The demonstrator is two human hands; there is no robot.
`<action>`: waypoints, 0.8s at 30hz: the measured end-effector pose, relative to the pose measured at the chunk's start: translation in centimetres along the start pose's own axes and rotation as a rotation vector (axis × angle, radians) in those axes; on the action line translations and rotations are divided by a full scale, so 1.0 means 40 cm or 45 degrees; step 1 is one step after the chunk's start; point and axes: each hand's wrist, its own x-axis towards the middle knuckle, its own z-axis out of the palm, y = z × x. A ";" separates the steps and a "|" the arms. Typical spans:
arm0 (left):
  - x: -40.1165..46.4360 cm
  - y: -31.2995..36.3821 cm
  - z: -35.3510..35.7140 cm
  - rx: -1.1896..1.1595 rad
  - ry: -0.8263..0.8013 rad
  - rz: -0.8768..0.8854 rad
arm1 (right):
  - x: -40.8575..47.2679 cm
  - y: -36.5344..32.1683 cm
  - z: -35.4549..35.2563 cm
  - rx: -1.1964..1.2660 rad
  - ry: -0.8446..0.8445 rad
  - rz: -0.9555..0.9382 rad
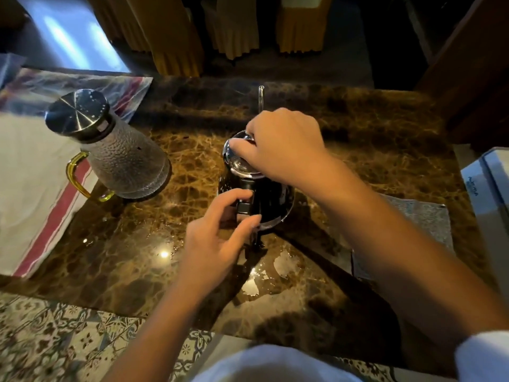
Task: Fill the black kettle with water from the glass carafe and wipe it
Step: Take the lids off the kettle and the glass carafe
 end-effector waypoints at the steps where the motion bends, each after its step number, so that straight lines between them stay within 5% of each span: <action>1: 0.004 -0.005 -0.007 -0.019 -0.026 -0.006 | -0.001 -0.002 0.003 0.013 -0.009 0.001; 8: -0.006 -0.027 -0.021 -0.026 -0.094 -0.077 | -0.014 -0.041 0.028 -0.091 0.150 0.062; 18: 0.006 -0.059 0.003 -0.102 0.001 -0.051 | 0.002 -0.020 0.027 0.115 0.078 0.090; 20: 0.007 -0.064 0.001 -0.114 0.034 -0.055 | 0.017 0.012 0.001 0.256 -0.070 0.031; 24: 0.010 -0.078 -0.015 -0.128 0.066 -0.087 | 0.011 0.062 -0.036 1.117 -0.134 0.239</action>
